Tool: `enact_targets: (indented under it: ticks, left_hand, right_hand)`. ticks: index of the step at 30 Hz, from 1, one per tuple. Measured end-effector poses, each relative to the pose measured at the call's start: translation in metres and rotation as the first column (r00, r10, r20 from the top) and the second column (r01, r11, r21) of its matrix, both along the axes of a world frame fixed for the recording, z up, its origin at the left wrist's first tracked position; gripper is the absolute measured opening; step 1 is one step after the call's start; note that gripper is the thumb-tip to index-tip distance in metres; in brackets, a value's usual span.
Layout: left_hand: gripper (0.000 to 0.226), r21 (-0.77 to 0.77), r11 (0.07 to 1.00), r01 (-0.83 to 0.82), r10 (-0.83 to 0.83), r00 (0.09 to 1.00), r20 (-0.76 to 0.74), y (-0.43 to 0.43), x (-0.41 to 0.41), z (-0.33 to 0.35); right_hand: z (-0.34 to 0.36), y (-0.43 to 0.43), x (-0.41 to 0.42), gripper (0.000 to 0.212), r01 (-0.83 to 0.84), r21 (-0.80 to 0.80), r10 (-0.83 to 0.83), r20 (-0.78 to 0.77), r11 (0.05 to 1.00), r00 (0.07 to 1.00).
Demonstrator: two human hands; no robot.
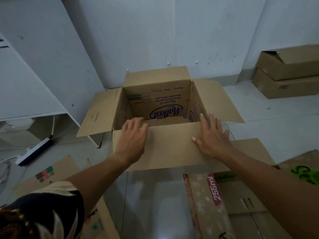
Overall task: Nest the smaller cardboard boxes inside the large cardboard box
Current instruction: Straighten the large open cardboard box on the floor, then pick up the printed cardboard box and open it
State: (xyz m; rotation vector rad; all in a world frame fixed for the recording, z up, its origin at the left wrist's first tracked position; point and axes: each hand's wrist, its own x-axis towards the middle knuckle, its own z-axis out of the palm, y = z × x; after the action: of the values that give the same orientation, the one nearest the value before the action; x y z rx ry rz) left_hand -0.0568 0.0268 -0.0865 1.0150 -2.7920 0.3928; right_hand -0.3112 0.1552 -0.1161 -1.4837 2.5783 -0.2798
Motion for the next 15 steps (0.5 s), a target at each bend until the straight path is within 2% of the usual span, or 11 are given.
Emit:
enact_targets:
  ticks: [1, 3, 7, 9, 12, 15]
  left_hand:
    - [0.036, -0.004, 0.99, 0.141, -0.141, 0.988, -0.058, 0.016, -0.011, -0.001]
    - [0.025, 0.046, 0.931, 0.363, -0.36, 0.931, -0.064, 0.051, -0.034, -0.005]
    - [0.023, 0.204, 0.827, 0.524, -0.539, 0.842, 0.026, 0.105, -0.084, -0.025]
    - [0.031, 0.29, 0.796, 0.531, -0.569, 0.82, 0.061, 0.126, -0.109, -0.034]
    - [0.047, 0.395, 0.817, 0.421, -0.504, 0.854, 0.132, 0.151, -0.137, -0.047]
    - [0.059, 0.438, 0.835, 0.333, -0.458, 0.862, 0.218, 0.171, -0.157, -0.056]
  right_hand:
    - [-0.001, 0.009, 0.003, 0.091, 0.024, -0.02, -0.023, 0.003, 1.0, 1.0]
    - [-0.003, 0.03, 0.01, 0.091, 0.084, -0.032, -0.083, 0.025, 0.996, 0.996]
    - [-0.013, 0.078, 0.018, 0.089, 0.288, -0.075, -0.277, 0.121, 0.955, 0.953]
    - [-0.019, 0.107, 0.02, 0.087, 0.384, -0.091, -0.371, 0.132, 0.919, 0.919]
    - [-0.03, 0.155, 0.025, 0.086, 0.518, -0.069, -0.509, 0.116, 0.852, 0.853]
    - [-0.04, 0.204, 0.036, 0.089, 0.635, 0.017, -0.635, 0.075, 0.772, 0.769]
